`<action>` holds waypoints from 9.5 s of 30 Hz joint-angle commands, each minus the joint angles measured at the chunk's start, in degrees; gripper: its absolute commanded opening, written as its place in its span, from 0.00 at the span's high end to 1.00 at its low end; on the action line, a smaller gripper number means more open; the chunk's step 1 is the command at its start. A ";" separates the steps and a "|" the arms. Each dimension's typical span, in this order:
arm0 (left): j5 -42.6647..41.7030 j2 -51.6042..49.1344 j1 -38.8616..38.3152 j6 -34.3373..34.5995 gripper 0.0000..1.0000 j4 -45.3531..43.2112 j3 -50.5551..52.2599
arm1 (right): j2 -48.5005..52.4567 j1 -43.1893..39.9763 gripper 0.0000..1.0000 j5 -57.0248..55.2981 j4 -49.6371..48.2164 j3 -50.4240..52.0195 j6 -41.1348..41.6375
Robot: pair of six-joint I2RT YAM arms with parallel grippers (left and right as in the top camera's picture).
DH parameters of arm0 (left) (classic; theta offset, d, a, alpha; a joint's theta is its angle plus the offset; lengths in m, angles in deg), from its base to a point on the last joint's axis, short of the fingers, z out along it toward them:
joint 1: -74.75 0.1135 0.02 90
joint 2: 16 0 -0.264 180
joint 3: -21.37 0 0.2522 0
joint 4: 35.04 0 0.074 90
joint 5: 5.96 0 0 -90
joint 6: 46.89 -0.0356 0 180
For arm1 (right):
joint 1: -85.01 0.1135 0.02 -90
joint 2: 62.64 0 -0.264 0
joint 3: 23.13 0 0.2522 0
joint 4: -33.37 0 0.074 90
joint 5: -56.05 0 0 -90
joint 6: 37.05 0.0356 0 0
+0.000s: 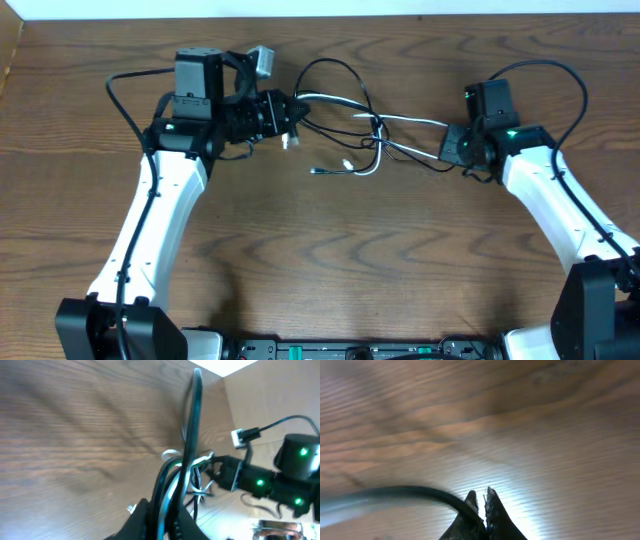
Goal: Untangle cables
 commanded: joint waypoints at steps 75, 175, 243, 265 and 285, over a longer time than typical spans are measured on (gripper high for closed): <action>0.00 -13.75 -29.35 24.30 0.45 -16.20 -0.55 | -20.79 -3.98 0.99 36.70 -3.48 -16.33 9.44; -8.33 2.01 -21.16 -7.28 0.79 -6.84 -0.55 | 5.66 -13.35 0.12 42.51 12.44 -16.28 -23.78; 31.89 -31.17 -36.96 -5.55 0.56 -24.28 -1.31 | 5.68 -15.47 0.17 24.81 16.61 -16.22 -17.29; 37.05 9.05 -35.78 -5.53 0.93 -21.11 -3.89 | 5.66 -11.78 0.17 36.35 14.73 -16.24 -20.04; 28.55 19.04 -24.87 6.14 0.93 -27.50 -11.41 | 6.12 -9.51 0.16 39.95 13.09 -16.09 -31.04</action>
